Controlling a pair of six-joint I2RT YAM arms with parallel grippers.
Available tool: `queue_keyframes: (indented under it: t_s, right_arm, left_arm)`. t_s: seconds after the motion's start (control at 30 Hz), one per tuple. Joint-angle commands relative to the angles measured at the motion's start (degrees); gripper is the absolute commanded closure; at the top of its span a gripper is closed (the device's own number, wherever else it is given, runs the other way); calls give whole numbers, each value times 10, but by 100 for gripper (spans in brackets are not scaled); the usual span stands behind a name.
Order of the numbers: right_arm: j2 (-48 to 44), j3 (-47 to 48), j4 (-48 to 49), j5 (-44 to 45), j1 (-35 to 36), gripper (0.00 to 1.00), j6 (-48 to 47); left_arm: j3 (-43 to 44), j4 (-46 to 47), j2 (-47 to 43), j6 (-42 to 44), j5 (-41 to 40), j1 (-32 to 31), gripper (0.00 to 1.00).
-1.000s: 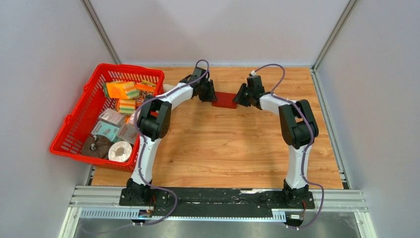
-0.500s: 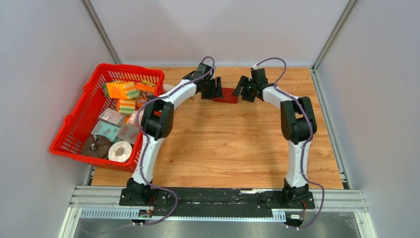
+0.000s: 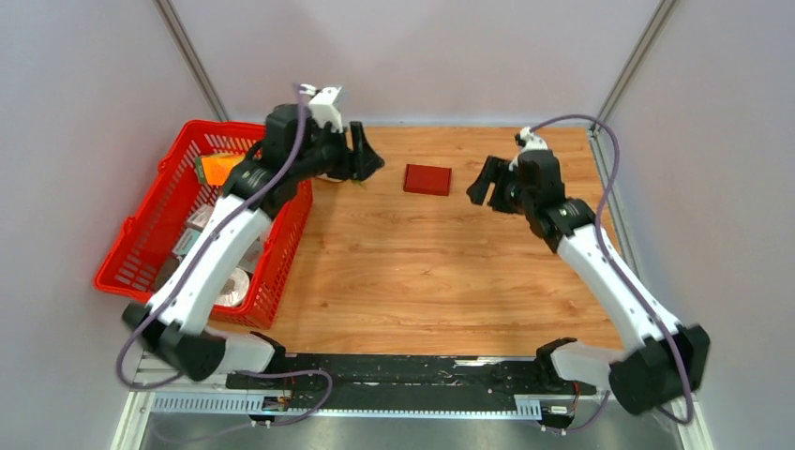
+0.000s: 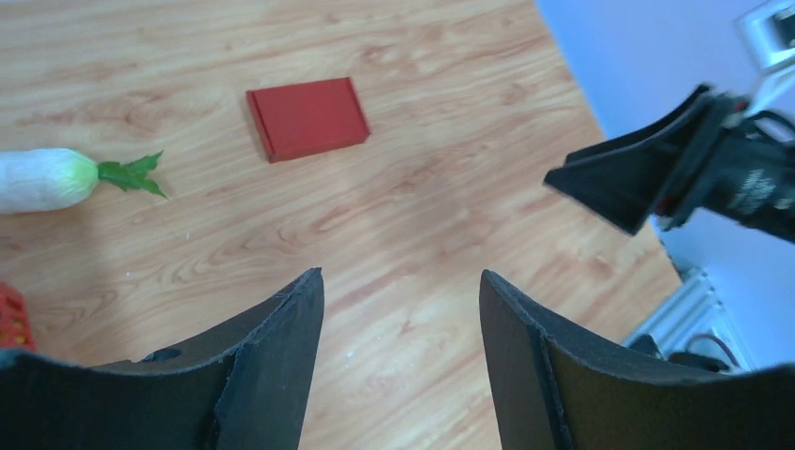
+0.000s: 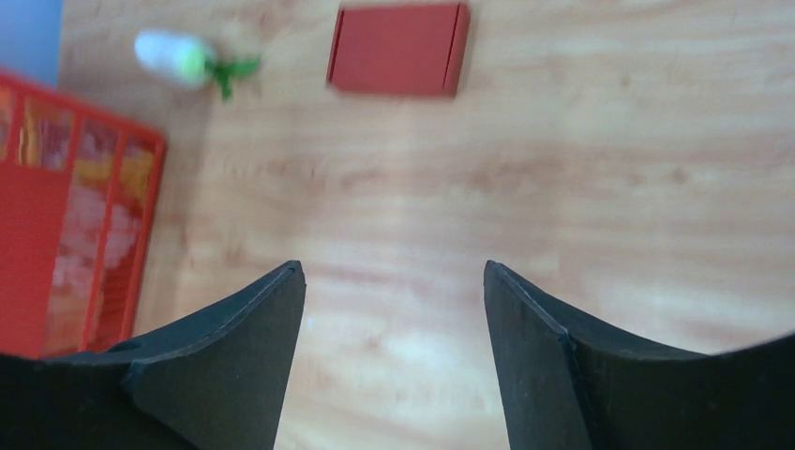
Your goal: Fold the paper box
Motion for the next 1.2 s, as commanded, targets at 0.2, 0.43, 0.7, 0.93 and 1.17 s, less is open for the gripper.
queue_keyframes:
  t_s: [0.2,0.43,0.7,0.93,1.17]
  right_arm:
    - [-375,-10,-243,30,55,12,-14]
    - [-497,24,-260,-29,55,0,-5]
    - [-576,51,-151,-61,55,0,-18]
    - [-641,86,-50,-2,55,0,-60]
    - [-562,157,-134,-13,54,0,-68]
  left_arm:
    - [-98,-63,-359,21,29,-6,27]
    - [-183,-24,-513,6,41,-6,25]
    - [-133,28,-570,25,43,-5,19]
    - [-133,178,-579,29,39,-6,19]
    - [-103,165,-541,45,-1,-6,19]
